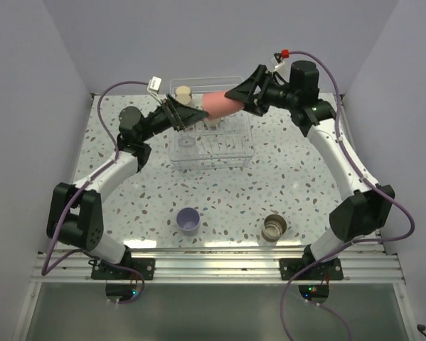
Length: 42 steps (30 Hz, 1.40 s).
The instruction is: Load the cups into the dish rack
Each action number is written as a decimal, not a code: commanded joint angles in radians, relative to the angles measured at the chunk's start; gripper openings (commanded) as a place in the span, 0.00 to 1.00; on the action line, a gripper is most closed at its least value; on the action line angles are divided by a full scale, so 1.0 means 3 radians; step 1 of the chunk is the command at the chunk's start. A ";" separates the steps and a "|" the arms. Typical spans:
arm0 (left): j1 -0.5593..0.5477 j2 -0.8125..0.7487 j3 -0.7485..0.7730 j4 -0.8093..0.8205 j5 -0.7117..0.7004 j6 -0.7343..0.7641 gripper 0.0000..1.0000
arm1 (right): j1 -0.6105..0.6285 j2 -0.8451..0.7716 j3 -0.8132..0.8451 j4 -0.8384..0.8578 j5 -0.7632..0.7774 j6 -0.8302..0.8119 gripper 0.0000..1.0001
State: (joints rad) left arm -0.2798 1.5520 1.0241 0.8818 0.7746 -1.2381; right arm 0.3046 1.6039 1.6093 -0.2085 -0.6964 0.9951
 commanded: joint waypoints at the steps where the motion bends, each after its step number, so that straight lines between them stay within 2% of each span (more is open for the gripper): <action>1: 0.0079 -0.0290 0.0104 -0.1147 -0.0010 0.0817 0.78 | -0.0105 0.0027 0.0571 -0.1116 0.0432 -0.0905 0.00; 3: 0.0099 -0.0351 0.0119 -0.1531 -0.0167 0.1047 0.80 | -0.0100 0.0129 0.0862 -0.1461 0.0699 -0.1178 0.00; 4: 0.0104 -0.0407 0.0130 -0.1903 -0.0239 0.1297 0.81 | -0.0100 0.0150 0.0925 -0.1706 0.0898 -0.1367 0.00; 9: 0.0104 -0.0536 0.0400 -0.3105 -0.0872 0.2080 0.82 | 0.0052 0.0354 0.1323 -0.2275 0.1573 -0.1889 0.00; 12: 0.0104 -0.0541 0.0539 -0.3444 -0.1093 0.2326 0.82 | 0.0308 0.0564 0.1573 -0.2562 0.2064 -0.2196 0.00; 18: 0.0104 -0.0638 0.0524 -0.3507 -0.1130 0.2445 0.81 | 0.0559 0.0912 0.1626 -0.2654 0.2658 -0.2427 0.00; 23: 0.0104 -0.0704 0.0417 -0.3502 -0.1109 0.2460 0.81 | 0.0600 0.1142 0.1656 -0.2613 0.2888 -0.2637 0.00; 30: 0.0104 -0.0751 0.0273 -0.3435 -0.1048 0.2419 0.81 | 0.0667 0.1398 0.1748 -0.2486 0.3103 -0.2729 0.00; 42: 0.0099 -0.0715 0.0278 -0.3445 -0.1002 0.2445 0.80 | 0.0687 0.1720 0.1794 -0.2266 0.3170 -0.2724 0.00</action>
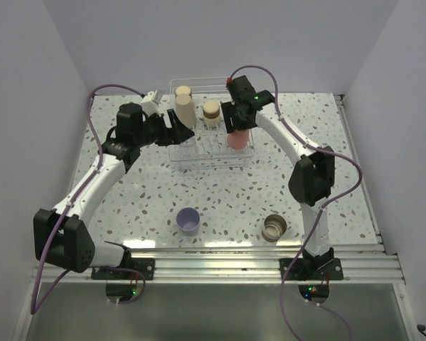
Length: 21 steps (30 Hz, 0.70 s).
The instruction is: Load the cups into the dish rack
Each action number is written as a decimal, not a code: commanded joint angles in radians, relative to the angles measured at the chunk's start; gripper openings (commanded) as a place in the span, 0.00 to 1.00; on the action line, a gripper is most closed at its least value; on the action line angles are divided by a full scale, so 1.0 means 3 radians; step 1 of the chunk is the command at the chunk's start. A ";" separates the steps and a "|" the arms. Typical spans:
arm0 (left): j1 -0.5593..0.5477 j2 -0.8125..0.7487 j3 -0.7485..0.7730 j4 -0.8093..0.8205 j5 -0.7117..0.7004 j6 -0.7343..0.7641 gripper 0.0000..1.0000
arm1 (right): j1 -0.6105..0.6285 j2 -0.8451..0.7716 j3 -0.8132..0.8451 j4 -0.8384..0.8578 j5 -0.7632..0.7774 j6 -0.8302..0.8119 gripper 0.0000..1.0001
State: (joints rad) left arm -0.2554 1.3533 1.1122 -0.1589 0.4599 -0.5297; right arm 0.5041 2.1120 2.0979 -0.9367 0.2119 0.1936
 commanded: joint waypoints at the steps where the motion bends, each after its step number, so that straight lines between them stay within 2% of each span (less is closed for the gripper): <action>1: 0.0018 -0.0042 -0.0010 0.0028 0.0047 0.0083 0.80 | 0.0022 0.0042 0.0171 0.0172 0.0168 -0.0052 0.00; 9: 0.0018 0.0024 0.0041 0.0018 0.0057 0.0099 0.80 | 0.0053 0.0063 0.0084 0.0172 0.0133 -0.0098 0.02; 12: 0.0018 0.0045 0.0061 0.0013 0.0047 0.0109 0.80 | 0.0078 -0.0019 -0.0110 0.0223 0.0066 -0.0124 0.18; 14: 0.0018 0.0055 0.0066 0.0013 0.0047 0.0104 0.80 | 0.0079 -0.0111 -0.0243 0.0249 0.0076 -0.0124 0.35; 17: 0.0018 0.0065 0.0071 0.0028 0.0057 0.0094 0.80 | 0.0079 -0.0198 -0.0350 0.0239 0.0101 -0.0129 0.56; 18: 0.0018 0.0070 0.0071 0.0034 0.0057 0.0088 0.80 | 0.0084 -0.0219 -0.0366 0.0238 0.0107 -0.0129 0.67; 21: 0.0018 0.0076 0.0077 0.0044 0.0067 0.0078 0.81 | 0.0079 -0.0296 -0.0407 0.0233 0.0112 -0.0124 0.81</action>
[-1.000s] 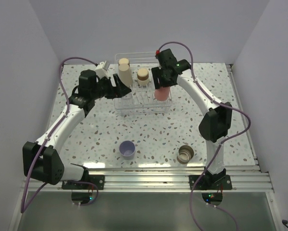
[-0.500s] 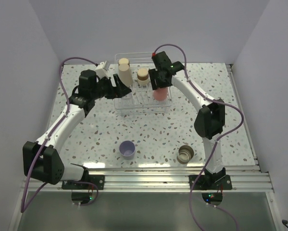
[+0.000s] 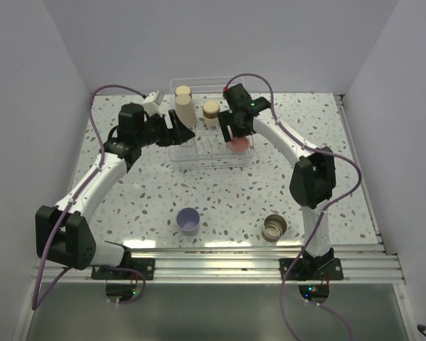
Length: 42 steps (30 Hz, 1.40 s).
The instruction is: Load the cups into the dish rack
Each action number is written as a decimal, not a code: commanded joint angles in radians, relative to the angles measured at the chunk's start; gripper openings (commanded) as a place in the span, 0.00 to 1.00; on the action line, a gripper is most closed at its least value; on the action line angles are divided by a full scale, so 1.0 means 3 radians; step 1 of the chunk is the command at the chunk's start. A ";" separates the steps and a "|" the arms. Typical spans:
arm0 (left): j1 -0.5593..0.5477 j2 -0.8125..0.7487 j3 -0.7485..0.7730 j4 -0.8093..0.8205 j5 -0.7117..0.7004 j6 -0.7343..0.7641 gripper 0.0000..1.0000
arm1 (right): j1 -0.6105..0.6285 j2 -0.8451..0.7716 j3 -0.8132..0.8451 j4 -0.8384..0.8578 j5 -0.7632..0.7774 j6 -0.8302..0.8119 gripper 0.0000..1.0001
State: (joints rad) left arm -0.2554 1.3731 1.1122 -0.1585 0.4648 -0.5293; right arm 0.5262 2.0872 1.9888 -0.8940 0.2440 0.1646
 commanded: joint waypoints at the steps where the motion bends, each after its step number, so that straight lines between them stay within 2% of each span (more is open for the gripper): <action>1: 0.0018 0.0010 0.0082 0.0043 0.0051 0.0077 0.81 | 0.0005 -0.0238 -0.0044 0.0081 0.0000 -0.0027 0.85; 4: 0.0018 0.0004 0.0092 0.0027 0.0041 0.0077 0.80 | 0.0010 -0.0310 -0.0008 0.0045 0.0010 -0.0037 0.98; 8: 0.0013 -0.0021 0.0107 -0.0019 0.0021 0.0097 0.80 | 0.0010 -0.0412 0.0125 -0.0021 0.0020 -0.0042 0.98; 13: -0.0079 -0.0067 0.0296 -0.0447 -0.0214 0.0327 0.80 | 0.0010 -0.0566 0.0309 -0.0118 0.0071 -0.0012 0.98; 19: -0.0610 -0.0052 0.0674 -0.1337 -0.0741 0.0757 0.78 | 0.0005 -0.0724 0.0427 -0.0206 0.0036 0.0024 0.98; 23: -0.0948 -0.0097 0.0716 -0.1899 -0.0731 0.0834 0.73 | 0.0005 -0.0842 0.0305 -0.0195 -0.0077 0.0085 0.98; 29: -0.1316 -0.0226 0.0557 -0.2431 -0.0696 0.0849 0.66 | 0.0005 -0.1051 -0.0109 -0.0073 -0.0174 0.0182 0.98; 33: -0.1608 -0.0221 0.0511 -0.2683 -0.0772 0.0813 0.64 | 0.0010 -0.1128 -0.0233 -0.0042 -0.0184 0.0208 0.98; 35: -0.1730 -0.0221 0.0425 -0.2698 -0.0630 0.0793 0.57 | 0.0005 -0.1154 -0.0294 -0.0032 -0.0184 0.0213 0.98; 40: -0.2037 -0.0103 0.0128 -0.2678 -0.0654 0.0721 0.59 | 0.0010 -0.1256 -0.0447 -0.0006 -0.0194 0.0234 0.98; 42: -0.2191 -0.0011 0.0082 -0.2683 -0.0823 0.0640 0.59 | 0.0010 -0.1317 -0.0514 0.0024 -0.0194 0.0249 0.98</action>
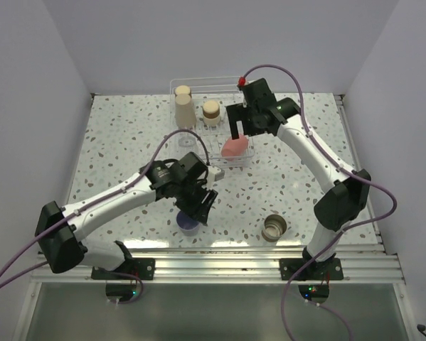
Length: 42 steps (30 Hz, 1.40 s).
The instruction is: Load the cups into the dish rack
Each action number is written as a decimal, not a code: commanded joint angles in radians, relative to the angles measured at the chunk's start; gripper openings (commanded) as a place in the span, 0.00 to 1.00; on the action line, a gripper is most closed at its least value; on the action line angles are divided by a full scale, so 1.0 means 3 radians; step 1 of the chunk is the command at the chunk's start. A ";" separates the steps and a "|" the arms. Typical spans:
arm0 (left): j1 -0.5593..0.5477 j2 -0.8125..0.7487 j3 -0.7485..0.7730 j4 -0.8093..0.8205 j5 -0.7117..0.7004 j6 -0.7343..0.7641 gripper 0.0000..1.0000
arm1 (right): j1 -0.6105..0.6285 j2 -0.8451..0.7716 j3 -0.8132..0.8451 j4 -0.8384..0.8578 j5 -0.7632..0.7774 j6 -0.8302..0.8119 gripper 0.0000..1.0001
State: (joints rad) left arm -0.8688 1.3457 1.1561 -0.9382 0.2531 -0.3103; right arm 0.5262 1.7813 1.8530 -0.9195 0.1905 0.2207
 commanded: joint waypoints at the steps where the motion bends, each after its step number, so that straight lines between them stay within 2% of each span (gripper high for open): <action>1: -0.0177 0.0126 -0.0090 -0.0084 -0.0173 -0.0146 0.59 | 0.0010 -0.0323 -0.0127 0.0115 -0.0011 0.0062 0.98; 3: -0.0243 0.0172 -0.0156 -0.0058 -0.0301 -0.0198 0.59 | 0.0005 -0.0359 -0.0199 0.0145 -0.0016 0.0082 0.98; 9: -0.0300 0.0275 -0.0458 0.0264 -0.0424 -0.0346 0.43 | 0.0005 -0.0482 -0.0383 0.0176 -0.0011 0.0113 0.98; 12: -0.0300 0.0356 -0.0464 0.0325 -0.0557 -0.0351 0.28 | 0.0005 -0.0533 -0.0450 0.0186 0.0009 0.0118 0.98; 13: -0.0300 0.0382 -0.0448 0.0325 -0.0588 -0.0341 0.12 | 0.0010 -0.0543 -0.0465 0.0181 0.0014 0.0118 0.98; 14: -0.0300 0.0392 -0.0408 0.0305 -0.0634 -0.0346 0.00 | 0.0000 -0.0558 -0.0460 0.0186 0.0024 0.0128 0.98; 19: -0.0249 0.0291 0.0272 0.0116 -0.0777 -0.0275 0.00 | 0.0005 -0.0574 -0.0261 0.0115 0.0040 0.0139 0.98; 20: -0.0193 0.0275 0.0551 0.0085 -0.0767 -0.0249 0.00 | 0.0005 -0.0574 -0.0195 0.0084 0.0045 0.0144 0.98; 22: 0.0072 0.0239 0.0824 0.0085 -0.0665 -0.0158 0.00 | 0.0005 -0.0564 0.0034 -0.0008 0.0035 0.0144 0.98; 24: 0.0333 0.0188 0.1080 0.0238 -0.0329 -0.0111 0.00 | 0.0000 -0.0564 0.0280 -0.0059 -0.0062 0.0205 0.98; 26: 0.0843 0.0061 0.1137 0.0813 0.0147 -0.0100 0.00 | -0.0046 -0.0574 0.0439 0.0007 -0.0392 0.0317 0.98; 27: 0.0846 0.0045 0.1132 0.0983 0.0325 -0.0101 0.00 | -0.0072 -0.0589 0.0470 0.0048 -0.0567 0.0373 0.98; 28: 0.1073 0.0040 0.1122 0.1177 0.0737 -0.0182 0.00 | -0.0107 -0.0599 0.0481 0.0109 -0.0715 0.0501 0.98; 29: 0.1177 0.0030 0.1076 0.1382 0.0924 -0.0248 0.00 | -0.0148 -0.0620 0.0476 0.0272 -0.1061 0.0573 0.98; 31: 0.1377 -0.0042 0.0792 0.2306 0.1449 -0.0646 0.00 | -0.0296 -0.0717 0.0287 0.0528 -0.1395 0.0868 0.98; 32: 0.1443 -0.0062 0.0643 0.2724 0.1629 -0.0865 0.00 | -0.0347 -0.0752 0.0175 0.0863 -0.1610 0.0991 0.98; 33: 0.1545 -0.0088 0.0489 0.3711 0.1773 -0.1126 0.00 | -0.0469 -0.0788 -0.0064 0.1039 -0.1961 0.1129 0.98; 34: 0.1587 -0.0068 0.0351 0.4166 0.1876 -0.1680 0.00 | -0.0531 -0.0834 -0.0183 0.1212 -0.2142 0.1272 0.98; 35: 0.1628 -0.0042 0.0137 0.4596 0.1998 -0.1944 0.00 | -0.0583 -0.0850 -0.0285 0.1508 -0.2275 0.1537 0.98; 36: 0.1653 0.0044 0.0064 0.5309 0.2020 -0.2190 0.00 | -0.0634 -0.0855 -0.0438 0.1617 -0.2444 0.1646 0.98; 37: 0.1694 0.0095 0.0013 0.5609 0.2035 -0.2602 0.00 | -0.0644 -0.0880 -0.0495 0.1704 -0.2486 0.1779 0.98; 39: 0.1705 0.0274 -0.0049 0.6268 0.2045 -0.3038 0.00 | -0.0650 -0.0891 -0.0633 0.1909 -0.2573 0.1872 0.98; 42: 0.1705 0.0438 -0.0034 0.6629 0.2056 -0.3316 0.00 | -0.0650 -0.0891 -0.0756 0.2170 -0.2670 0.2071 0.98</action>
State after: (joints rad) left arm -0.3614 1.4494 1.1416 0.6052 0.7979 -1.0615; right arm 0.3218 1.5269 1.6485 -0.4305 -0.4919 0.7338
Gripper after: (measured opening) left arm 0.060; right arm 0.983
